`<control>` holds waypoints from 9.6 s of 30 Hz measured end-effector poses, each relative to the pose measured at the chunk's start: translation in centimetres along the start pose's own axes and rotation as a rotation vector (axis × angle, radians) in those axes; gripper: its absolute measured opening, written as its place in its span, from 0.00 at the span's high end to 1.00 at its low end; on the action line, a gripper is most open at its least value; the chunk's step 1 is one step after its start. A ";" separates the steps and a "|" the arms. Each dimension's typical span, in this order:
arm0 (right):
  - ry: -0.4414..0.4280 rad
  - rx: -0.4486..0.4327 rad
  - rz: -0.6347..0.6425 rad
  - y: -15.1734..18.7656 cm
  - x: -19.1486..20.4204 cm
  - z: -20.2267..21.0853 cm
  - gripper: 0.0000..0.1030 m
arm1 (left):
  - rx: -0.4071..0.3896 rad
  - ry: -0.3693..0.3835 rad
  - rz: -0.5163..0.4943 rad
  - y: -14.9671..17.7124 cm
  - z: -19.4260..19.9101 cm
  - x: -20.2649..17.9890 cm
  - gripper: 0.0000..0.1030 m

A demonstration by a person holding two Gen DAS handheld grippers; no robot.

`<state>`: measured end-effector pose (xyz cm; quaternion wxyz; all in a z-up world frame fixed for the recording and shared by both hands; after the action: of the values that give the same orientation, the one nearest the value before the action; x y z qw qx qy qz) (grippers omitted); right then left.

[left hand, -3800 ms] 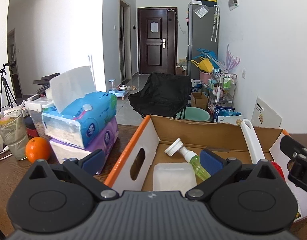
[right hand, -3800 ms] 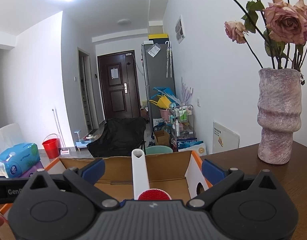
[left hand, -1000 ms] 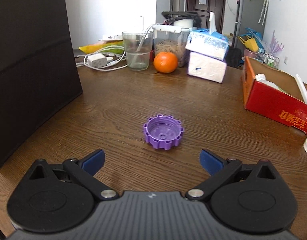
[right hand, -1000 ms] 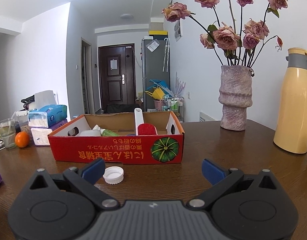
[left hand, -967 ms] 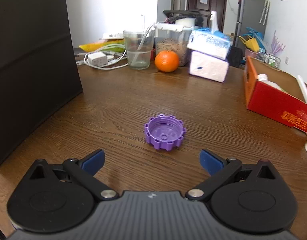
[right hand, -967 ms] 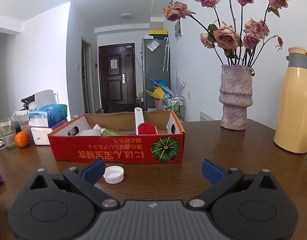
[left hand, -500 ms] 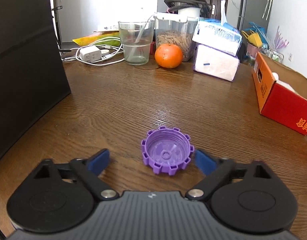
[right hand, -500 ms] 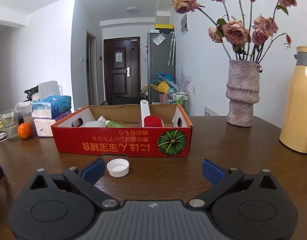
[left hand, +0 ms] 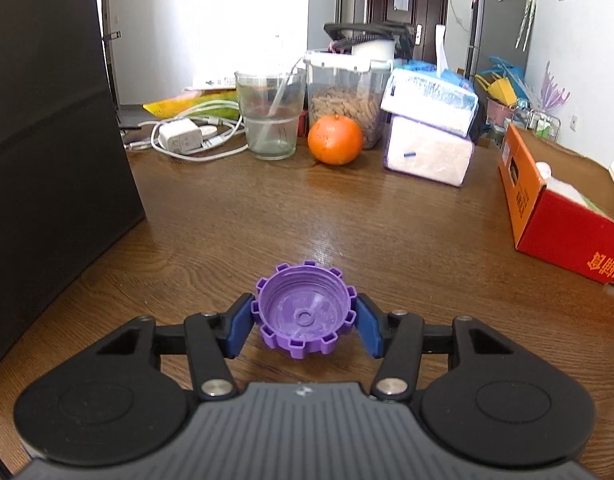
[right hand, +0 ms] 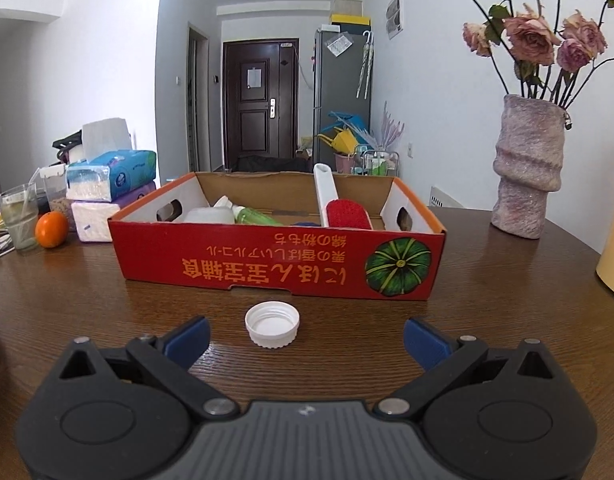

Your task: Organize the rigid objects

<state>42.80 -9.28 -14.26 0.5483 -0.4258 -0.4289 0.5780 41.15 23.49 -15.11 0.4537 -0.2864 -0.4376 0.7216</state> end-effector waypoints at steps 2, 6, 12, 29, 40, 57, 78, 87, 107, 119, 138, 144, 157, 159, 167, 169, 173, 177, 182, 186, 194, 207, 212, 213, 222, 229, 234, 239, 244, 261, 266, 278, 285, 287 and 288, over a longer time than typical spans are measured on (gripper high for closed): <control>-0.002 0.014 -0.002 0.0 0.2 -0.7 0.00 | -0.005 -0.009 -0.005 -0.2 0.0 0.2 0.47; 0.000 0.042 -0.006 0.1 0.5 -2.2 0.00 | -0.010 -0.022 0.011 -0.5 0.1 0.8 0.47; -0.017 0.103 -0.009 0.6 1.5 -4.6 0.11 | -0.020 -0.025 0.019 -0.8 0.2 1.1 0.47; -0.047 0.128 -0.041 0.8 2.3 -5.7 0.62 | -0.021 -0.025 0.023 -0.8 0.3 1.2 0.47; -0.062 -0.025 -0.056 -2.0 2.1 -2.5 0.62 | -0.035 -0.028 0.021 -1.1 0.6 1.3 0.47; -0.116 -0.129 -0.109 -4.9 1.5 0.8 0.62 | -0.092 0.003 0.038 -1.8 3.8 -1.9 0.47; -0.119 -0.183 -0.162 -7.2 -1.8 0.9 0.62 | -0.154 0.093 0.000 -4.2 6.0 -12.9 0.47; -0.094 -0.193 -0.154 -7.8 -3.7 -0.6 0.62 | -0.169 0.135 0.004 -5.1 5.3 -17.0 0.47; -0.071 -0.214 -0.097 -8.8 -4.9 -5.5 0.62 | -0.184 0.184 -0.004 -7.4 1.6 -22.6 0.47; -0.058 -0.217 -0.051 -9.1 -5.2 -8.5 0.62 | -0.200 0.217 -0.048 -8.4 -1.0 -26.4 0.47; -0.030 -0.199 0.006 -9.0 -5.8 -12.5 0.62 | -0.192 0.264 -0.114 -9.0 -5.3 -31.1 0.46; -0.027 -0.177 0.030 -8.8 -5.4 -13.4 0.62 | -0.171 0.276 -0.142 -8.6 -6.5 -32.3 0.46; -0.012 -0.130 0.035 -8.1 -6.0 -15.1 0.62 | -0.144 0.261 -0.165 -7.9 -8.0 -32.7 0.46; -0.011 -0.128 0.032 -8.0 -6.1 -15.1 0.62 | -0.144 0.259 -0.162 -8.0 -7.9 -32.6 0.46; 0.013 -0.117 0.014 -8.0 -6.8 -15.1 0.33 | -0.174 0.238 -0.150 -8.7 -7.7 -31.5 0.16; 0.027 -0.133 0.013 -8.2 -7.0 -14.8 0.12 | -0.184 0.240 -0.137 -9.0 -7.5 -31.0 0.08; 0.040 -0.154 0.004 -8.5 -7.2 -14.5 0.00 | -0.197 0.235 -0.132 -9.3 -7.3 -30.5 0.00; 0.048 -0.154 -0.002 -8.6 -7.3 -14.5 0.00 | -0.187 0.232 -0.134 -9.3 -7.4 -30.5 0.00; 0.052 -0.152 -0.009 -8.6 -7.5 -14.5 0.00 | -0.181 0.231 -0.127 -9.2 -7.5 -30.3 0.00; 0.054 -0.156 -0.013 -8.8 -7.5 -14.3 0.00 | -0.176 0.234 -0.118 -9.3 -7.2 -30.1 0.00; 0.051 -0.170 -0.038 -9.7 -7.6 -13.3 0.00 | -0.203 0.249 -0.117 -9.8 -5.6 -29.1 0.00; 0.059 -0.203 -0.065 -10.7 -8.6 -10.0 0.00 | -0.245 0.269 -0.134 -10.2 -1.7 -27.6 0.00; 0.057 -0.213 -0.064 -10.9 -9.0 -7.8 0.00 | -0.250 0.280 -0.145 -9.8 0.2 -26.8 0.00; 0.056 -0.212 -0.064 -10.9 -9.0 -7.4 0.00 | -0.250 0.282 -0.147 -9.7 0.6 -26.6 0.00; 0.039 -0.223 -0.068 -11.3 -8.9 -2.6 0.00 | -0.275 0.283 -0.128 -9.2 4.5 -24.0 0.00; 0.013 -0.241 -0.057 -11.3 -8.2 1.2 0.00 | -0.273 0.283 -0.139 -8.3 7.5 -22.2 0.00; 0.004 -0.242 -0.059 -11.1 -8.0 3.6 0.00 | -0.270 0.280 -0.133 -7.8 9.7 -20.6 0.00; -0.005 -0.247 -0.058 -10.8 -7.7 6.5 0.00 | -0.263 0.279 -0.130 -7.2 12.3 -19.1 0.00; -0.032 -0.263 -0.065 -10.7 -7.4 10.2 0.00 | -0.262 0.280 -0.131 -6.5 15.2 -17.8 0.00; -0.068 -0.305 -0.060 -9.2 -7.5 25.1 0.00 | -0.293 0.295 -0.123 -2.3 28.6 -11.7 0.00; -0.069 -0.306 -0.037 -8.5 -7.1 29.4 0.00 | -0.309 0.317 -0.122 -1.0 32.6 -10.1 0.00; -0.064 -0.310 -0.020 -6.4 -6.8 37.3 0.00 | -0.301 0.326 -0.130 2.7 38.6 -7.0 0.00; -0.066 -0.309 -0.007 -5.4 -6.3 39.8 0.00 | -0.291 0.316 -0.127 4.1 40.2 -5.9 0.00; -0.064 -0.309 -0.007 -5.3 -6.4 40.1 0.00 | -0.294 0.316 -0.125 4.2 40.5 -5.6 0.00; -0.064 -0.310 -0.006 -5.3 -6.5 40.3 0.00 | -0.296 0.316 -0.124 4.3 40.7 -5.6 0.00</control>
<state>5.67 -16.75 1.81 0.4641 -0.4853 -0.5313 0.5165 8.78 2.46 -0.43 0.5133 -0.4318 -0.4789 0.5664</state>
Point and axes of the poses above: each gripper's, at about its wrist camera, not at the fingertips, and z roughly against the way its jaws point, x to its left, y to its underside, the point moved 8 cm from there along -z, roughly the way its jaws point, and after that the axes turned 12 degrees about -x, right-handed, at the moved point
